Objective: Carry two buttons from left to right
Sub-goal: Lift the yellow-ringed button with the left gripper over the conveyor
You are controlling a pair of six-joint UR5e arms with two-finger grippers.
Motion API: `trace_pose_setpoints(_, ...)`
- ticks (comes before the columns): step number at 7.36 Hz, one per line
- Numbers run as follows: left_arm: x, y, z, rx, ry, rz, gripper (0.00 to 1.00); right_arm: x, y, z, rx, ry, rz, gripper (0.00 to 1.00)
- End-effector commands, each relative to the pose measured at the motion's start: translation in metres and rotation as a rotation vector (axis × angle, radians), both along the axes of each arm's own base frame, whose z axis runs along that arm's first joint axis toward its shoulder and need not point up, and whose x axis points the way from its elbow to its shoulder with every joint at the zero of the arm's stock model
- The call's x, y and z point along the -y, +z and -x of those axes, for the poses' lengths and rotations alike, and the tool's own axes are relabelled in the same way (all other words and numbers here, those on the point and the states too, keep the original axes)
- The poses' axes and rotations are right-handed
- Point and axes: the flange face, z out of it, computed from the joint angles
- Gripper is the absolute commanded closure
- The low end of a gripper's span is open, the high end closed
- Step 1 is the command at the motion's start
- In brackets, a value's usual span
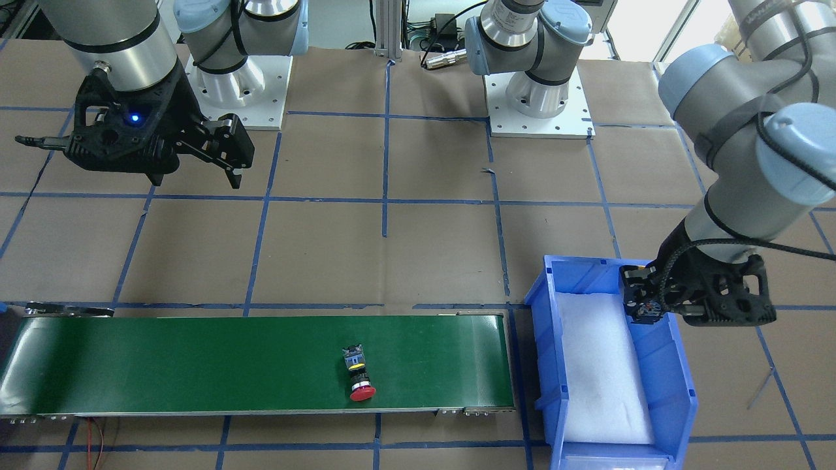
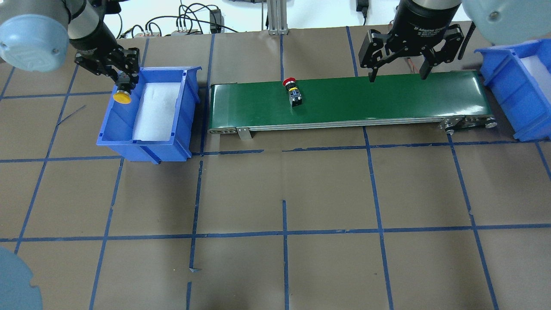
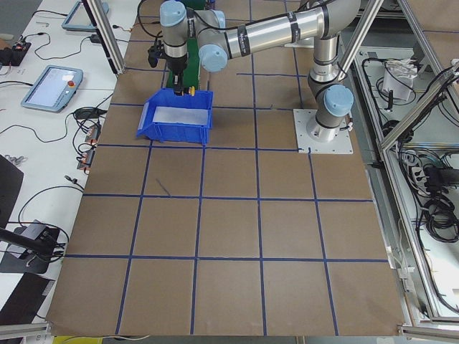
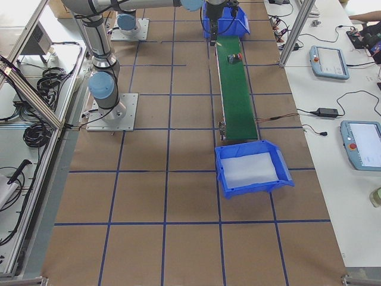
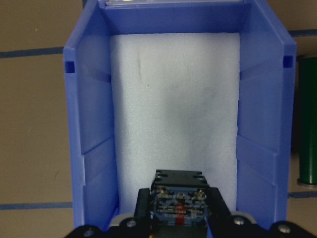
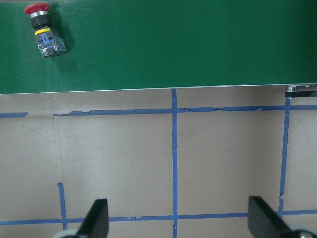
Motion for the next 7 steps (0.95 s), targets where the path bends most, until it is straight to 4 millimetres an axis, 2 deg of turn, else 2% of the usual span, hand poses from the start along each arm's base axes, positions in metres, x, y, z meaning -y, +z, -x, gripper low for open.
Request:
trace_pose_setpoints(1, 0.018, 0.019, 0.040, -0.014, 0.093, 0.017, 0.61, 0.000, 0.000, 0.000, 0.000, -0.001, -0.001, 0.00)
trace_pose_setpoints(2, 0.024, 0.004, 0.074, -0.025, 0.132, 0.017, 0.61, 0.000, 0.000, 0.000, 0.000, -0.003, 0.001, 0.00)
trace_pose_setpoints(4, 0.036, -0.044, 0.139, -0.033, 0.152, 0.020, 0.61, 0.000, 0.000, 0.000, 0.000, -0.001, -0.001, 0.00)
trace_pose_setpoints(6, 0.047, -0.081, 0.178, -0.024, 0.170, 0.032, 0.61, 0.000, 0.000, 0.000, -0.001, -0.001, -0.001, 0.00)
trace_pose_setpoints(7, 0.051, -0.096, 0.189, -0.023, 0.158, 0.040, 0.61, 0.000, 0.000, 0.000, -0.001, -0.001, -0.001, 0.00)
